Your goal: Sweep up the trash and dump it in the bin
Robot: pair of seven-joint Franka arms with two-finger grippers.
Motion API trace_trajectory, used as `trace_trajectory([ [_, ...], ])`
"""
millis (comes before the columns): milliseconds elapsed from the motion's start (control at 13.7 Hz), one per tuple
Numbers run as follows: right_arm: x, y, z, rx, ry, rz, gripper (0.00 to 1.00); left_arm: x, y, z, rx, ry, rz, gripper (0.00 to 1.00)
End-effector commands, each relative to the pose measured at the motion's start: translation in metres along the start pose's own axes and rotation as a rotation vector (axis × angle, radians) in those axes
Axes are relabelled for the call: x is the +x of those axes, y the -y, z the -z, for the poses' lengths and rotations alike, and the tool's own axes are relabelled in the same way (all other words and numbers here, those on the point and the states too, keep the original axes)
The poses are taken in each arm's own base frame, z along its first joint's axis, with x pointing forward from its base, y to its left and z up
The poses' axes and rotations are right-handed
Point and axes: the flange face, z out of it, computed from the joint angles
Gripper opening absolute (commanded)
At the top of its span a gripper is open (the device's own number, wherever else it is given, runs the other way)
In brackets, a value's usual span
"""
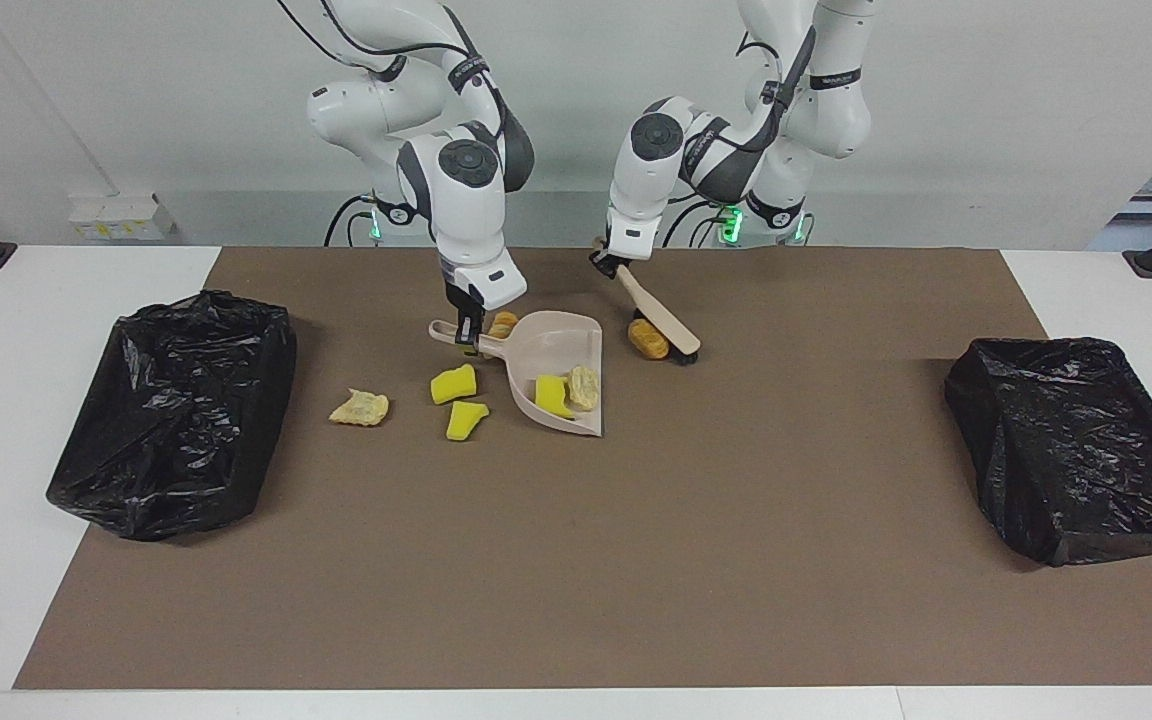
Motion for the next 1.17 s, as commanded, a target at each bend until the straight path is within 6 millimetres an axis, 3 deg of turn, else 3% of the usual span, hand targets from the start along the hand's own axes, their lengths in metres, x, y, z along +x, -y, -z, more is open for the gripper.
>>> trace_trajectory([
  [0,-0.001,0.006,0.004,0.002,-0.011,-0.04,0.0,-0.009,-0.025,0.01,-0.082,0.01,-0.222,0.0],
  [146,-0.001,0.006,0.004,0.002,-0.011,-0.04,0.0,-0.026,-0.041,0.016,-0.106,0.022,-0.318,0.0],
  [583,-0.006,0.004,0.002,0.009,-0.006,-0.059,0.0,-0.069,-0.047,0.026,-0.101,0.033,-0.498,0.0],
  [801,-0.005,0.004,0.002,0.005,-0.027,-0.066,0.0,-0.091,-0.031,0.038,-0.004,0.096,-0.522,0.0],
  [1092,-0.008,0.002,-0.001,-0.002,-0.058,-0.049,0.0,-0.112,-0.009,0.037,0.123,0.153,-0.486,0.0],
])
